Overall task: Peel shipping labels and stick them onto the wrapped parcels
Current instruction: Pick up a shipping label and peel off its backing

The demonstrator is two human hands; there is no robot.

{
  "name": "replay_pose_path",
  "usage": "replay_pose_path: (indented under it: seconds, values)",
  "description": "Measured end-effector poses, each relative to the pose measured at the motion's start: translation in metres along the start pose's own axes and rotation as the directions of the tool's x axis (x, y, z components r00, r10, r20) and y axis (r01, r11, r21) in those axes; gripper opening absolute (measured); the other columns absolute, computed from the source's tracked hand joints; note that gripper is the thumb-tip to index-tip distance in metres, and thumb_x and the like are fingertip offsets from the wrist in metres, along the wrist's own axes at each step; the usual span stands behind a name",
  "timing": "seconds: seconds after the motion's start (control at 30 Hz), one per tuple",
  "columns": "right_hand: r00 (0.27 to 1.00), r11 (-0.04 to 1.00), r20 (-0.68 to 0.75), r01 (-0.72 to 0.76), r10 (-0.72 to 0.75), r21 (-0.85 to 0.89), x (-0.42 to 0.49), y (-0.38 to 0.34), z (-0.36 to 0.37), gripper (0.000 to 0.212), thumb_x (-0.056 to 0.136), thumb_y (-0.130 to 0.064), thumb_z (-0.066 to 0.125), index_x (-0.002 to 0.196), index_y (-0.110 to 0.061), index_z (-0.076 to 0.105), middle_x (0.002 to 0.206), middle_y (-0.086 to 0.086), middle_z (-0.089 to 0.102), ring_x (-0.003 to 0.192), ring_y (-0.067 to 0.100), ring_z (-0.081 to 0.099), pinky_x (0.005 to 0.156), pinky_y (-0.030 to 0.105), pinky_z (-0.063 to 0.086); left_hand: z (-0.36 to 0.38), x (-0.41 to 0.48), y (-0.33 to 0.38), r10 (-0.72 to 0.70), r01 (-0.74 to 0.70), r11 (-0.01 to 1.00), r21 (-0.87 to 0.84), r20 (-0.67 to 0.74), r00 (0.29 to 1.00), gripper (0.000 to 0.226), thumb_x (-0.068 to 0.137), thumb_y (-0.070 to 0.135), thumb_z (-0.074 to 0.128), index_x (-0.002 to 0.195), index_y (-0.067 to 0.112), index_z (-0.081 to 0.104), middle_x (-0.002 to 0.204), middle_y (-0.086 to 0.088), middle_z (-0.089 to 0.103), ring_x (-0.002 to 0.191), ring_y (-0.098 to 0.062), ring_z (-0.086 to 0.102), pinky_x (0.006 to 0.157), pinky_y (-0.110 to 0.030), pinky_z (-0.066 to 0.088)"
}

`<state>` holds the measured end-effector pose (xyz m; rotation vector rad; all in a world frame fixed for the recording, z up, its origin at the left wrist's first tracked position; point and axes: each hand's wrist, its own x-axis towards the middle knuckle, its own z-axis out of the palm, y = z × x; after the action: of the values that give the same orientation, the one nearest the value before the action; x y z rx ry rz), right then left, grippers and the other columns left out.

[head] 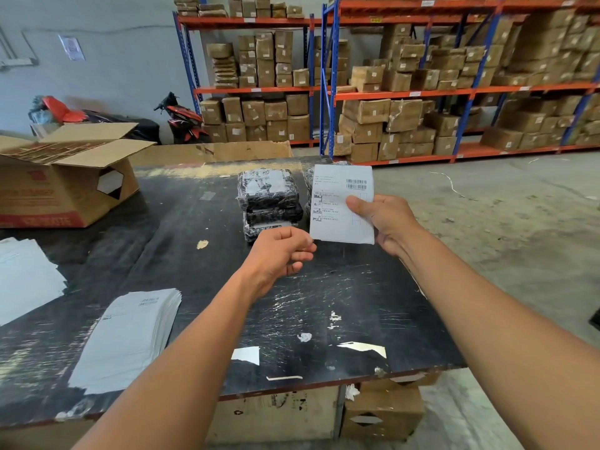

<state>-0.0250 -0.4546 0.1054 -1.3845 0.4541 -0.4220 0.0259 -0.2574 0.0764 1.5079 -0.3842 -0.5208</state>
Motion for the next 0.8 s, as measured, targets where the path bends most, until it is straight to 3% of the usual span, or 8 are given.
replay_pose_path:
  seconds: [0.27,0.4,0.53,0.6,0.7,0.8]
  values:
    - [0.998,0.997,-0.003,-0.067,0.067,-0.035,-0.004,0.003,0.002,0.009,0.084,-0.008,0.076,0.091,-0.010,0.071,0.097,0.009,0.076,0.089,0.025,0.073,0.080,0.046,0.060,-0.002,-0.006,0.002,0.036,-0.033,0.998,-0.054,0.066,0.997,0.012,0.093,0.008,0.060,0.084,0.011,0.066,0.081,-0.004,0.070,0.068,-0.010,0.063,0.058,-0.021,0.047]
    - [0.994,0.964,-0.040,-0.110,0.103,-0.241,-0.009,0.012,0.005,0.019,0.081,-0.015,0.082,0.095,-0.012,0.071,0.092,0.006,0.074,0.073,0.015,0.065,0.056,0.028,0.052,-0.002,-0.008,0.006,0.075,-0.058,0.986,-0.157,0.105,0.992,0.009,0.094,0.009,0.060,0.087,0.011,0.066,0.081,-0.003,0.070,0.069,-0.010,0.064,0.061,-0.021,0.049]
    - [0.993,0.912,0.031,-0.089,0.111,-0.401,-0.016,0.018,0.012,0.023,0.086,-0.022,0.077,0.102,-0.019,0.060,0.088,0.007,0.074,0.073,0.014,0.064,0.059,0.028,0.047,0.000,-0.009,0.011,0.093,-0.070,0.978,-0.198,0.106,0.990,0.009,0.094,0.009,0.061,0.088,0.012,0.066,0.080,-0.002,0.071,0.070,-0.010,0.065,0.065,-0.023,0.052]
    - [0.997,0.838,0.065,-0.005,0.049,-0.546,-0.014,0.020,0.016,0.037,0.084,-0.027,0.078,0.114,-0.021,0.056,0.103,0.003,0.070,0.088,0.017,0.065,0.065,0.028,0.048,0.000,-0.008,0.011,0.094,-0.075,0.976,-0.203,0.088,0.992,0.008,0.094,0.009,0.062,0.087,0.011,0.067,0.080,-0.003,0.072,0.071,-0.011,0.066,0.067,-0.023,0.053]
    - [0.989,0.622,0.061,0.132,-0.135,-0.771,-0.008,0.018,0.020,0.063,0.076,-0.031,0.083,0.129,-0.021,0.052,0.129,0.000,0.060,0.110,0.022,0.059,0.083,0.035,0.050,-0.001,-0.008,0.009,0.087,-0.076,0.979,-0.186,0.050,0.995,0.008,0.093,0.009,0.062,0.087,0.010,0.067,0.080,-0.003,0.072,0.072,-0.011,0.067,0.069,-0.024,0.054]
    - [0.953,0.528,0.061,0.218,-0.298,-0.821,-0.013,0.006,0.026,0.064,0.071,-0.029,0.085,0.127,-0.027,0.053,0.124,-0.002,0.062,0.108,0.022,0.060,0.086,0.039,0.052,-0.004,-0.008,0.006,0.079,-0.076,0.983,-0.170,0.011,0.997,0.007,0.094,0.009,0.062,0.089,0.009,0.067,0.081,-0.003,0.073,0.072,-0.011,0.068,0.070,-0.024,0.055]
